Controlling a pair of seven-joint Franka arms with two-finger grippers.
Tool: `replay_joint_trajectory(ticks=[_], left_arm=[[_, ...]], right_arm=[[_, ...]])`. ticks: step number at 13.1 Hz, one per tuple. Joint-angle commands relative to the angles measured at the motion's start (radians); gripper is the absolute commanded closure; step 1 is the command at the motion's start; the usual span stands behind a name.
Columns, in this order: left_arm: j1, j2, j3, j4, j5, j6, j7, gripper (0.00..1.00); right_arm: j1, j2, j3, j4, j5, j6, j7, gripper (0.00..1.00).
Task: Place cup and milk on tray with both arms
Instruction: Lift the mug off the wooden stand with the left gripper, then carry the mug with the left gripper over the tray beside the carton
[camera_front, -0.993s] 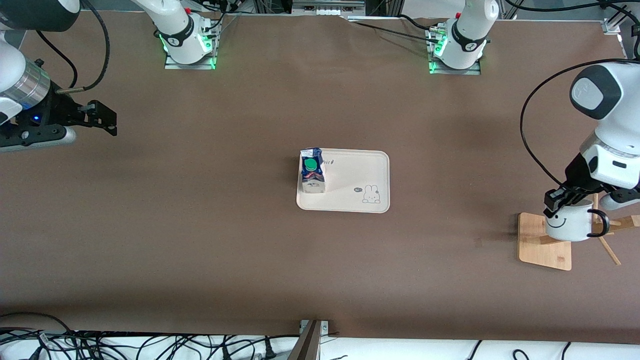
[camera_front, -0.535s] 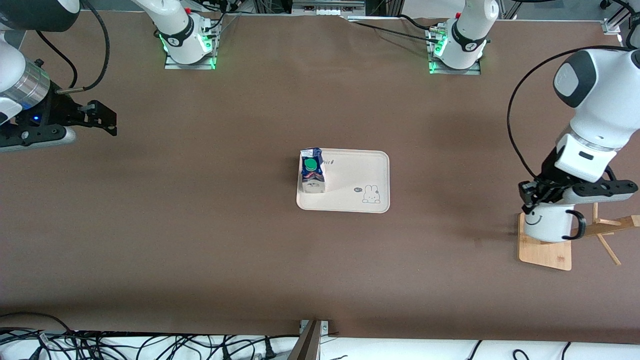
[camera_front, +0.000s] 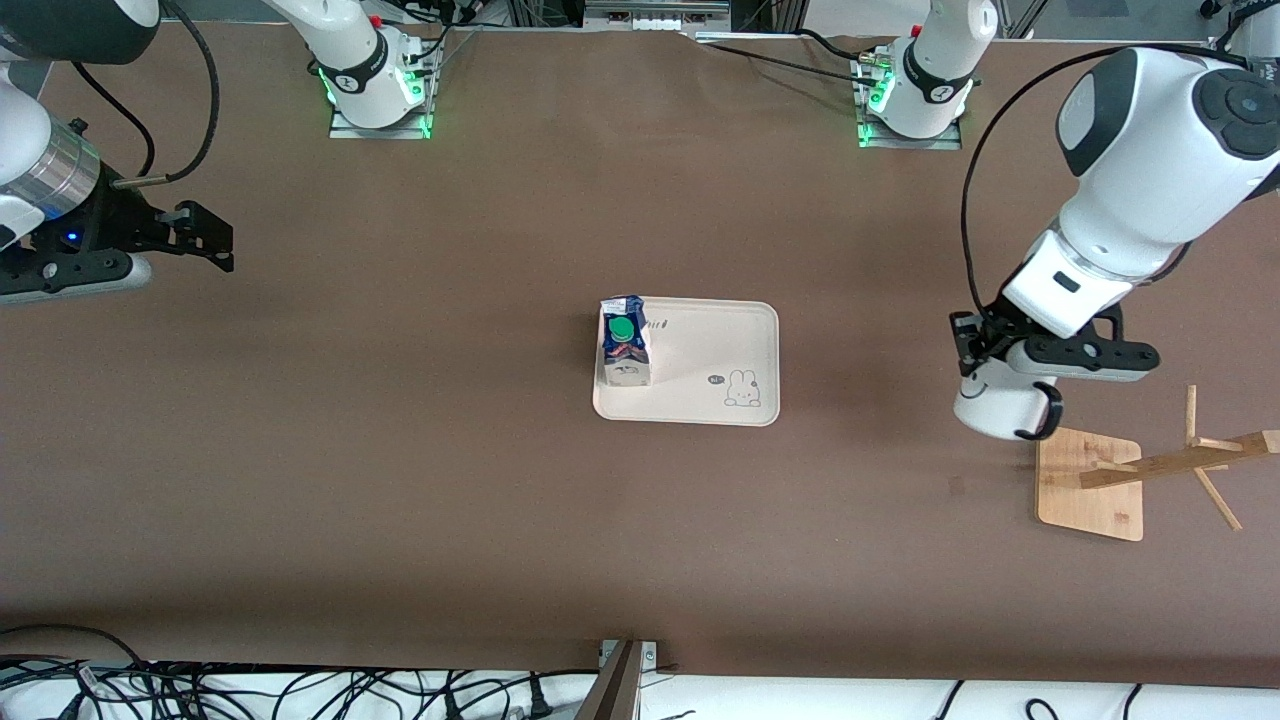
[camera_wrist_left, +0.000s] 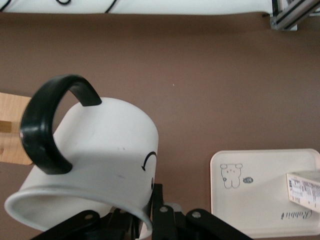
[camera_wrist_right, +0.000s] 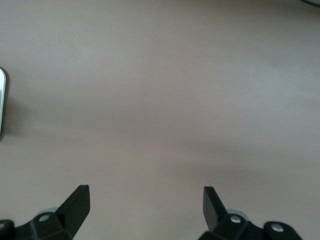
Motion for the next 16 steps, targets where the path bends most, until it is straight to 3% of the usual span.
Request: replay_joint_trajectory(ticks=[1,5,9,13,16], left_arm=[[-0.062,0.047,-0.004,0.089,0.021,-0.134,0.006,1.0],[-0.13,0.071,-0.004,0.086,0.016,-0.154,-0.034,1.0],[-0.239,0.127,-0.002,0.092,0.021,-0.267,-0.045,1.0],[-0.263,0.194,-0.002,0.101,0.005,-0.266,-0.114,1.0],[-0.344,0.33,-0.001,0.254,0.001,-0.328,-0.12,1.0]], right_arm=[[-0.009,0.009,0.008,0.02,-0.009,-0.013,0.007,0.0],[-0.009,0.009,0.008,0.02,-0.009,-0.013,0.006,0.0],[-0.009,0.009,0.008,0.02,-0.009,-0.015,0.006,0.0],[-0.009,0.009,0.008,0.02,-0.009,-0.016,0.006,0.0],[-0.009,0.009,0.008,0.02,-0.009,-0.016,0.006,0.0]])
